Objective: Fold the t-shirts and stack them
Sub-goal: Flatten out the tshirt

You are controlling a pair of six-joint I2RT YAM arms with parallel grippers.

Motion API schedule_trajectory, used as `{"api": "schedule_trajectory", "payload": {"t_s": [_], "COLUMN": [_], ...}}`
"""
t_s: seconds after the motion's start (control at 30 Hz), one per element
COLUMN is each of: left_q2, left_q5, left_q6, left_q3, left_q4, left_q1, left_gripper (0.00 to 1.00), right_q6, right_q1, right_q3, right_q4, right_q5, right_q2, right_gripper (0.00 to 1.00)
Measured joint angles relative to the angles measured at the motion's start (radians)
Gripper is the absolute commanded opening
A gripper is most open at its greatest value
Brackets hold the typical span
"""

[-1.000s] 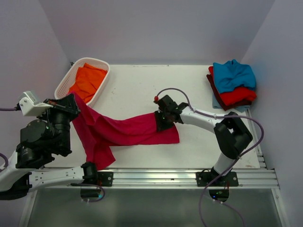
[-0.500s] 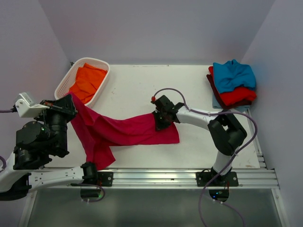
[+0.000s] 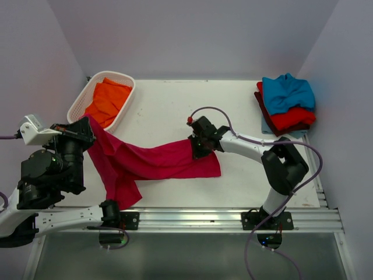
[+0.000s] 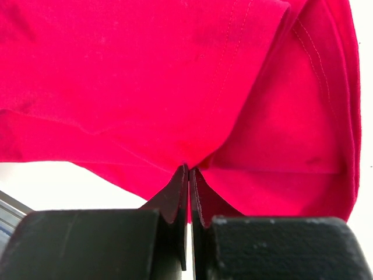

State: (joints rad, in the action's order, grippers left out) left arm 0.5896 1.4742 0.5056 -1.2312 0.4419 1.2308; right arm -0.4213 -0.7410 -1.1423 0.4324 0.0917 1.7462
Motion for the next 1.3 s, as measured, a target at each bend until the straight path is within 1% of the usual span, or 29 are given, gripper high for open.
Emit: {"api": "schedule_trajectory", "payload": {"t_s": [0.13,0.23,0.3,0.37,0.43,0.5,0.6,0.63,0.7,0.77,0.87,1.0,1.1,1.17,1.23,1.3], "left_q2": [0.0,0.001,0.011,0.043,0.108,0.218,0.368,0.419,0.497,0.561,0.645,0.773,0.851,0.898,0.92,0.903], "left_q5": [0.0,0.0,0.005,0.008,0.003,-0.017,-0.111,-0.168,-0.311,-0.483,-0.65,-0.864,-0.982,-1.029,-1.047,-1.063], "left_q6": [0.0,-0.011,-0.084,-0.209,-0.322,-0.42,-0.459,-0.462,-0.447,-0.418,-0.395,-0.373,-0.363,-0.36,-0.359,-0.359], "left_q3": [0.0,0.0,0.0,-0.003,-0.026,-0.084,-0.18,-0.21,-0.246,-0.264,-0.273,-0.295,-0.341,-0.398,-0.433,-0.431], "left_q4": [0.0,-0.004,-0.046,-0.129,-0.189,-0.208,-0.176,-0.155,-0.111,-0.068,-0.054,-0.05,-0.047,-0.039,-0.039,-0.038], "left_q1": [0.0,0.0,0.0,0.0,-0.001,-0.001,-0.008,-0.02,-0.077,-0.171,-0.323,-0.47,-0.614,-0.723,-0.813,-0.874], "left_gripper": [0.0,0.0,0.0,0.0,0.0,0.0,0.0,0.0,0.0,0.0,0.0,0.0,0.0,0.0,0.0,0.0], "right_q6": [0.001,0.004,0.01,0.023,0.038,0.058,0.084,0.091,0.105,0.115,0.131,0.145,0.157,0.173,0.185,0.2], "right_q1": [0.0,0.0,-0.001,-0.002,-0.002,0.008,0.061,0.092,0.154,0.191,0.224,0.305,0.367,0.396,0.406,0.408], "right_q3": [0.004,0.005,0.005,0.001,-0.021,-0.072,-0.176,-0.214,-0.272,-0.298,-0.32,-0.356,-0.383,-0.404,-0.422,-0.442], "right_q4": [0.002,0.013,0.031,0.045,0.071,0.098,0.128,0.141,0.151,0.156,0.173,0.204,0.206,0.204,0.203,0.201], "right_q5": [-0.006,-0.027,-0.051,-0.098,-0.163,-0.229,-0.295,-0.317,-0.364,-0.399,-0.424,-0.424,-0.445,-0.461,-0.472,-0.472], "right_q2": [-0.013,-0.061,-0.122,-0.216,-0.32,-0.412,-0.501,-0.522,-0.556,-0.571,-0.568,-0.502,-0.447,-0.415,-0.406,-0.414], "right_gripper": [0.0,0.0,0.0,0.0,0.0,0.0,0.0,0.0,0.0,0.0,0.0,0.0,0.0,0.0,0.0,0.0]}}
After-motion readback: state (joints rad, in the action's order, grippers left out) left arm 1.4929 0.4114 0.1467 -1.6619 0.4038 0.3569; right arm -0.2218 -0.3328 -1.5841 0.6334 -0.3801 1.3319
